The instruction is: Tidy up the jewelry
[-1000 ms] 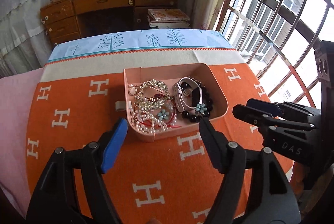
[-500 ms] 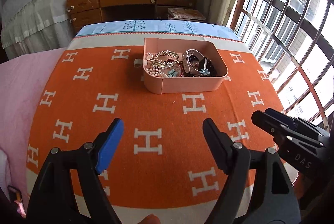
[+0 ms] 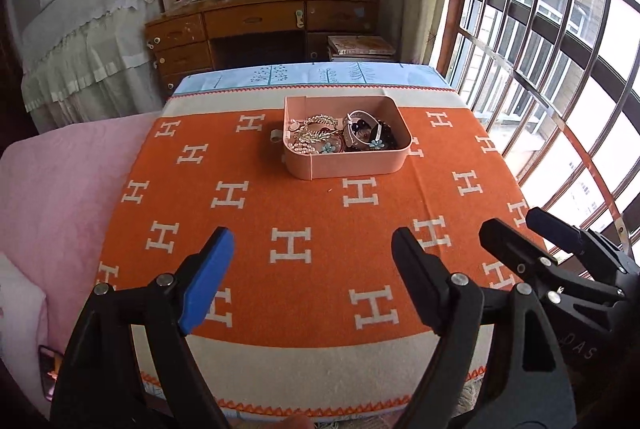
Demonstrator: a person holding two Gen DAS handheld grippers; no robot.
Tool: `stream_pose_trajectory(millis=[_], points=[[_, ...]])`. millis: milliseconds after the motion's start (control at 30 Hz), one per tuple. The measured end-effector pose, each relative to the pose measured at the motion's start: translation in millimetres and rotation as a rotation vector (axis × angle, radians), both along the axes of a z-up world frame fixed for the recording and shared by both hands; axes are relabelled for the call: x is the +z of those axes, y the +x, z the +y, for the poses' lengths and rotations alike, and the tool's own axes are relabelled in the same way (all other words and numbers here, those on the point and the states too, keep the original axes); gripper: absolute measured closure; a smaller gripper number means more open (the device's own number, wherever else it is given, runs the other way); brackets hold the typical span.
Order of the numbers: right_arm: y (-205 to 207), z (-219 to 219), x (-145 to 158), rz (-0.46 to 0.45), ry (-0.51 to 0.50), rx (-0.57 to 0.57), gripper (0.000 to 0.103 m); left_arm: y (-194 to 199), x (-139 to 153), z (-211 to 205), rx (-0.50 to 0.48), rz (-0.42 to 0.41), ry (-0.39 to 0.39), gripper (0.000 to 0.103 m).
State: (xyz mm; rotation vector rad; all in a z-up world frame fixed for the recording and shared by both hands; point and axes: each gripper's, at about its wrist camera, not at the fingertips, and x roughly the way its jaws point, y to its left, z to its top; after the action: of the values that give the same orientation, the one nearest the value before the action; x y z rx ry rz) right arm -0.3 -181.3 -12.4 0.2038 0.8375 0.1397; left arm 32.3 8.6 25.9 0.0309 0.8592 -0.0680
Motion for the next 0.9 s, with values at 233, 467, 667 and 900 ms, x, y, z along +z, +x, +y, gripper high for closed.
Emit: stream_pose_trajectory(millis=[233, 467, 667, 900], points=[[-15.8, 1.0, 15.5, -0.03, 0.003, -0.004, 0.029, -12.6, 7.1, 0.9, 0.03, -0.008, -0.003, 0.024], [-22.9, 1.4, 23.1, -0.046, -0.008, -0.008, 0.029, -19.1, 10.6, 2.0, 0.05, -0.025, 0.01, 0.024], [-24.3, 2.2, 24.2, -0.048, -0.009, -0.008, 0.029, -21.4, 11.8, 1.7, 0.061, -0.031, 0.021, 0.024], [-23.7, 2.7, 23.8, -0.045, -0.004, -0.008, 0.029, -23.0, 12.1, 2.7, 0.066, -0.032, 0.024, 0.024]])
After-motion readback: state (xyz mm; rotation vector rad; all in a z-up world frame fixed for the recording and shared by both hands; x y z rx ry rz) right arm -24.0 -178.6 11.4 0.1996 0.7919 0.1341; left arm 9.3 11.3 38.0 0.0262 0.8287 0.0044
